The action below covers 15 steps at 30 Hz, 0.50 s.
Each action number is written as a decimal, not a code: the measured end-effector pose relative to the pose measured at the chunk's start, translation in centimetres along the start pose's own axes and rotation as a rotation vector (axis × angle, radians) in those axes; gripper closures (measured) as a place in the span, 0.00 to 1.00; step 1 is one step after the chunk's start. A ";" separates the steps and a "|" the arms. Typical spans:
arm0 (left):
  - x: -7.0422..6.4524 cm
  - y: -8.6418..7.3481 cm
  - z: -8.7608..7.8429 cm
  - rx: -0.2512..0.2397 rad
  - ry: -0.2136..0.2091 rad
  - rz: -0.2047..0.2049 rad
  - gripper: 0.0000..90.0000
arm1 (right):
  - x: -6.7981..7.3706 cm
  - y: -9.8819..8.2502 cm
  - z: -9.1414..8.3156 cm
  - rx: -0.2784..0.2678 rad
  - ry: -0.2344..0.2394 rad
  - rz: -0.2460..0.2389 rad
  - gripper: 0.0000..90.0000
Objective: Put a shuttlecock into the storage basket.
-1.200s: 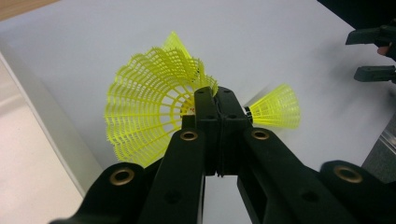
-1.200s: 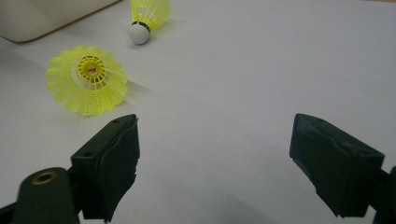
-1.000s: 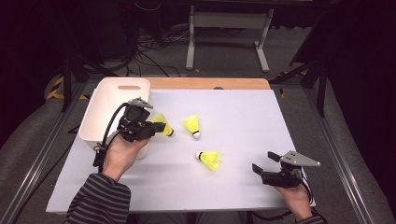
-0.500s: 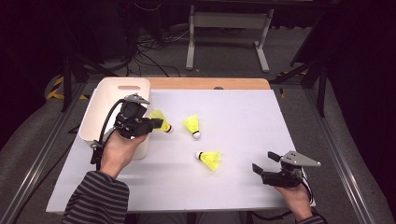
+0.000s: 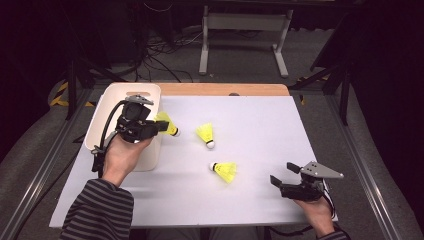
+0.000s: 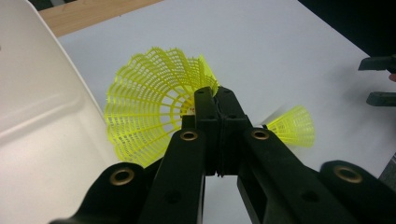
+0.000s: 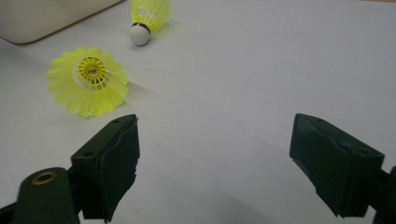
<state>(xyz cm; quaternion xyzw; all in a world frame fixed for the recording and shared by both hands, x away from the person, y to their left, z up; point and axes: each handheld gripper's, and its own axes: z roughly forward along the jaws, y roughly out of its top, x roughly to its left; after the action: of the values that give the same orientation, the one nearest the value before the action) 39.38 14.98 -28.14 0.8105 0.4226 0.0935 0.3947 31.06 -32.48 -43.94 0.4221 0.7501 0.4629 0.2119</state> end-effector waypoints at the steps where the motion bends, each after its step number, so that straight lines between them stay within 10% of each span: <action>1: 0.0 0.0 0.0 -0.001 0.002 -0.008 1.00 | 0.0 0.0 0.0 0.000 0.000 0.000 0.18; 15: 1.2 1.0 -1.0 -0.024 0.027 -0.022 1.00 | 0.0 0.0 0.0 0.000 0.000 0.006 0.18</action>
<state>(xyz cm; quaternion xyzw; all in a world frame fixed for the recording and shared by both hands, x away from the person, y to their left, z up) 40.26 16.12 -26.94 0.7995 0.4358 0.1052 0.3997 31.09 -32.52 -43.96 0.4245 0.7489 0.4633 0.2105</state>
